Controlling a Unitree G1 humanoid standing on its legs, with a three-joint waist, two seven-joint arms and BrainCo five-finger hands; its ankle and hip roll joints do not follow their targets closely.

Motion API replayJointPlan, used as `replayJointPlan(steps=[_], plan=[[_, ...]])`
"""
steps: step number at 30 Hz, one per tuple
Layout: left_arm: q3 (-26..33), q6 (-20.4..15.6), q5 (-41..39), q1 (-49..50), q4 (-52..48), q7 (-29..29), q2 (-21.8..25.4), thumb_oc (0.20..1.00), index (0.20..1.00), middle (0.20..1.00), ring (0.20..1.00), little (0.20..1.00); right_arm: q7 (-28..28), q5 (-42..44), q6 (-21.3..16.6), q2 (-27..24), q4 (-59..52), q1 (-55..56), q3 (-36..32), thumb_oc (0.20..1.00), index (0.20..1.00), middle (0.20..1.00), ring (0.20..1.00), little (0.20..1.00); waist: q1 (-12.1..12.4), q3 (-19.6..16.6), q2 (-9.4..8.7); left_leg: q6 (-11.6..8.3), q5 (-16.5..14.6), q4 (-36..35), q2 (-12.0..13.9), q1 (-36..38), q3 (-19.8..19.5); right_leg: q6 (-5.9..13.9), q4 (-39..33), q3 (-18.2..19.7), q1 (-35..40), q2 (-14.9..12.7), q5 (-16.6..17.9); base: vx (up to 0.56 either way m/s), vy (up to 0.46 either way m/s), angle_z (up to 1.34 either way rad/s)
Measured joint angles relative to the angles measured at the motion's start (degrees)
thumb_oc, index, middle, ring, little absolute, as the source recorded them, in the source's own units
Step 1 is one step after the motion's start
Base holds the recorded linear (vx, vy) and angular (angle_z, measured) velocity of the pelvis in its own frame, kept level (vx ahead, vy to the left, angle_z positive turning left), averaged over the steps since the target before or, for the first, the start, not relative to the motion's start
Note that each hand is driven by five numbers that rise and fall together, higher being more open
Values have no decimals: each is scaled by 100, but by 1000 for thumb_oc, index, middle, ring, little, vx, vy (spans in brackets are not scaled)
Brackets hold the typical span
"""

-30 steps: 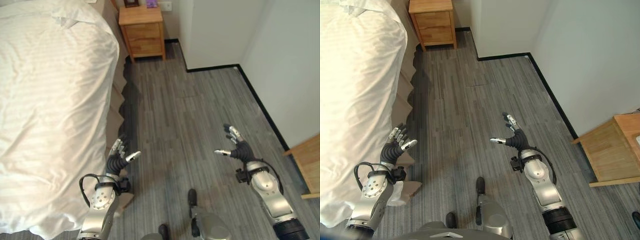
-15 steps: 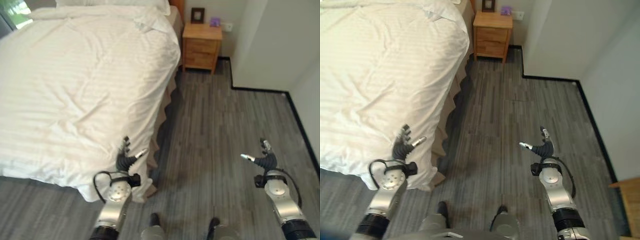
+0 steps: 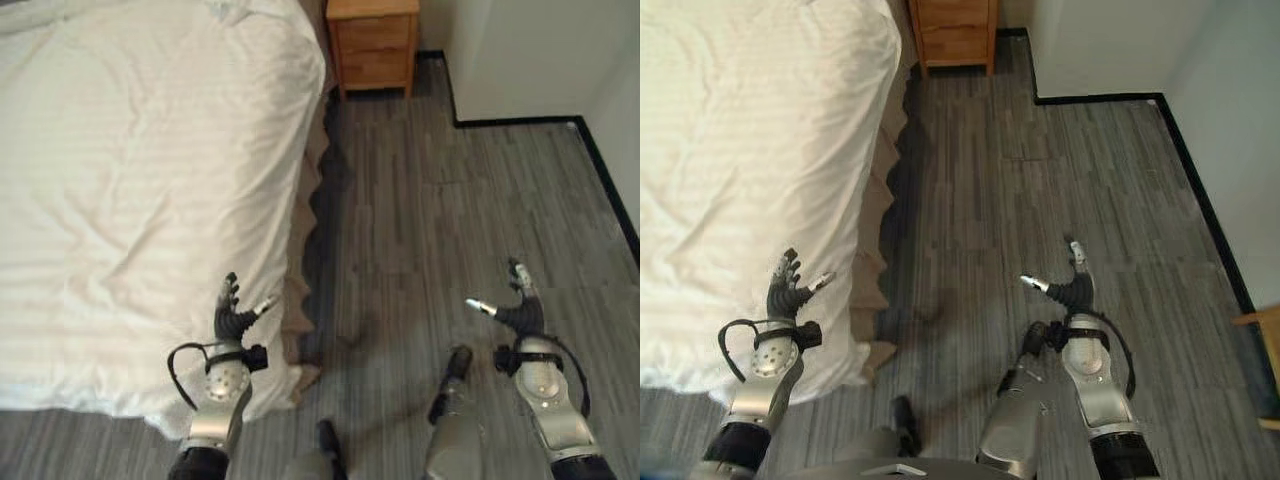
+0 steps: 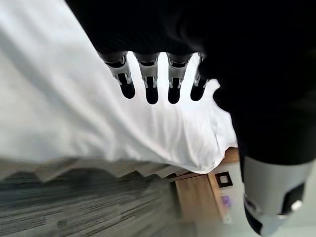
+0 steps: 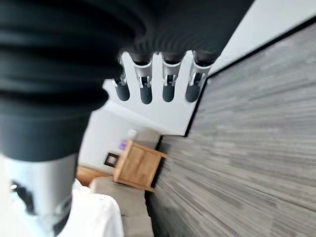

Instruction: Making the bed.

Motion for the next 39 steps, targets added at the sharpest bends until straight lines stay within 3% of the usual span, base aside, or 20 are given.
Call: replayJointPlan(steps=[2, 3, 6, 8, 10, 11, 12, 15, 18, 20, 21, 23, 24, 25, 29, 30, 33, 35, 38, 39], plan=[[-316, -38, -3, -103, 118, -55, -55, 1000, 1000, 1000, 1000, 1000, 93, 121, 48, -76, 336, -138, -177, 1000, 1000, 1000, 1000, 1000, -7, 25, 226, -160, -126, 1597, 750, -711, 40, -452, 511, -125, -29, 392, -170, 507, -457, -13], [-423, -39, -16, -35, 66, -135, -236, 1000, 1000, 1000, 1000, 1000, 103, 206, 49, -209, 359, -219, -161, 1000, 1000, 1000, 1000, 1000, 70, 5, 222, 156, 418, 2496, 1060, -1035, -260, -758, 461, -217, 109, 638, -384, 661, -450, -42], [-447, -39, -65, 179, -272, -262, -481, 1000, 1000, 1000, 1000, 1000, 179, 215, 27, -443, 190, -239, -136, 1000, 1000, 1000, 1000, 1000, 240, 62, -8, -127, 2038, 3968, 1274, -1526, -796, -1046, 412, 55, 717, 1042, -966, 767, -368, -60], [-510, -97, -83, 150, -411, -325, -409, 1000, 1000, 1000, 1000, 1000, 201, 214, 14, -513, 148, -262, -138, 1000, 1000, 1000, 1000, 1000, 428, 52, -271, -327, 1442, 4326, 760, -1866, -610, -1097, 24, 173, 1166, 1031, -1051, 670, -93, -47], [-476, -231, -87, 212, -529, -425, -419, 1000, 1000, 1000, 1000, 1000, 243, 213, 30, -554, 127, -178, -148, 1000, 1000, 1000, 1000, 1000, 677, 50, -294, -203, 768, 3892, 514, -2399, 22, -1041, -585, 266, 1743, 1345, -1077, 777, 58, -15], [-438, -234, -88, 308, -565, -445, -420, 1000, 1000, 1000, 1000, 1000, 271, 210, 30, -572, 132, -180, -112, 1000, 1000, 1000, 1000, 1000, 828, 31, -262, -130, 705, 3391, 492, -2534, 412, -990, -776, 260, 1900, 1485, -1121, 1089, 198, -51], [-251, -223, -97, 535, -553, -464, -426, 1000, 1000, 1000, 1000, 1000, 313, 207, 29, -581, 230, -239, 110, 1000, 1000, 1000, 1000, 1000, 1166, -46, -116, -49, 688, 1659, 408, -2782, 1120, -898, -1013, 256, 2271, 1922, -1337, 810, 171, -59], [-304, -160, -110, 909, -312, -476, -67, 1000, 1000, 1000, 1000, 1000, 369, 197, 19, -517, 373, -88, 425, 1000, 1000, 1000, 1000, 1000, 1540, -257, -58, 291, 896, 351, 161, -3226, 1410, -745, -1182, 274, 3165, 2414, -1832, 763, 168, -29], [-49, -39, -121, 1189, -217, -444, -109, 1000, 1000, 1000, 1000, 1000, 380, 194, 12, -429, 503, 24, 374, 1000, 1000, 1000, 1000, 1000, 1831, -471, -322, 532, 708, 349, 271, -3630, 1542, -546, -1047, 513, 3694, 2335, -2465, 768, 149, -60], [-105, 18, -121, 1387, -312, -478, -153, 1000, 1000, 1000, 1000, 1000, 403, 179, 41, -570, 452, 268, 352, 1000, 1000, 1000, 1000, 1000, 1607, -839, -365, 1255, 537, 494, 88, -3407, 1961, -166, -663, 374, 4154, 2254, -2600, 1031, 178, 5], [-65, 47, -116, 1251, -270, -484, -54, 1000, 1000, 1000, 1000, 1000, 425, 157, 122, -387, 531, 355, 396, 1000, 1000, 1000, 1000, 1000, 1688, -912, -624, 1545, 1190, 836, -25, -3151, 1792, -28, 194, 547, 4223, 1820, -2628, 707, 165, -20], [-43, 96, -114, 1133, -164, -455, -83, 1000, 1000, 1000, 1000, 1000, 489, 97, 132, -341, 507, 439, 544, 1000, 1000, 1000, 1000, 1000, 1861, -930, -791, 1663, 1275, 1093, -18, -2993, 1725, -98, 1322, 652, 3892, 1394, -2446, 565, 278, -49], [-53, 126, -110, 919, -113, -447, -1, 1000, 1000, 1000, 1000, 1000, 558, 34, 99, -216, 410, 508, 731, 1000, 1000, 1000, 1000, 1000, 1906, -909, -1010, 1668, 1235, 1139, -243, -2620, 1701, -306, 2520, 670, 3429, 968, -1667, 720, 334, 37], [-109, 185, -108, 569, -52, -416, 116, 1000, 1000, 1000, 1000, 1000, 564, -71, 91, -130, 281, 394, 888, 1000, 1000, 1000, 1000, 1000, 1605, -797, -904, 1705, 940, 909, -496, -2128, 1301, -311, 3758, 723, 2842, 593, -5, 741, 251, 42], [-68, 172, -109, 34, -133, -268, 39, 1000, 1000, 1000, 1000, 1000, 545, -71, 70, -312, -167, -4, 845, 1000, 1000, 1000, 1000, 1000, 1205, -467, -336, 1437, 705, 429, -496, -1168, 812, -4, 4585, 888, 1334, 401, -1088, 750, 53, 75], [-109, 76, -103, 126, -624, -211, 19, 1000, 1000, 1000, 1000, 1000, 557, -76, -6, -595, -538, -77, 985, 1000, 1000, 1000, 1000, 1000, 865, -318, -172, 1305, 612, 268, -443, -1051, 280, -147, 3690, 750, 725, 665, -1874, 684, -239, 182], [-62, 31, -98, 223, -631, -231, -88, 1000, 1000, 1000, 1000, 1000, 559, -68, 4, -584, -515, -111, 971, 1000, 1000, 1000, 1000, 1000, 679, -245, -305, 1119, 472, -33, -657, -717, -228, -172, 1098, 590, 57, 664, -1604, 887, -326, 138], [34, 25, -97, 372, -643, -234, -212, 1000, 1000, 1000, 1000, 1000, 559, -67, 20, -492, -315, -110, 856, 1000, 1000, 1000, 1000, 1000, 521, -213, -388, 838, 276, 100, -630, -733, -891, 134, -710, 1504, -50, 773, -1430, 689, -278, 195], [88, 27, -90, 529, -480, -222, -46, 1000, 1000, 1000, 1000, 1000, 569, -67, 51, -187, 35, -2, 525, 1000, 1000, 1000, 1000, 1000, 486, -79, -707, 622, 128, -24, -388, -255, -1662, 144, -866, 2612, 330, 790, -1272, 594, -404, 214], [158, 36, -94, 465, -239, -210, -39, 1000, 1000, 1000, 1000, 1000, 556, -65, 94, -140, 289, -108, 516, 1000, 1000, 1000, 1000, 1000, 581, 209, -668, 464, 167, 709, -198, -260, -1790, -217, 38, 2483, 431, 932, -646, 154, -404, 175]])
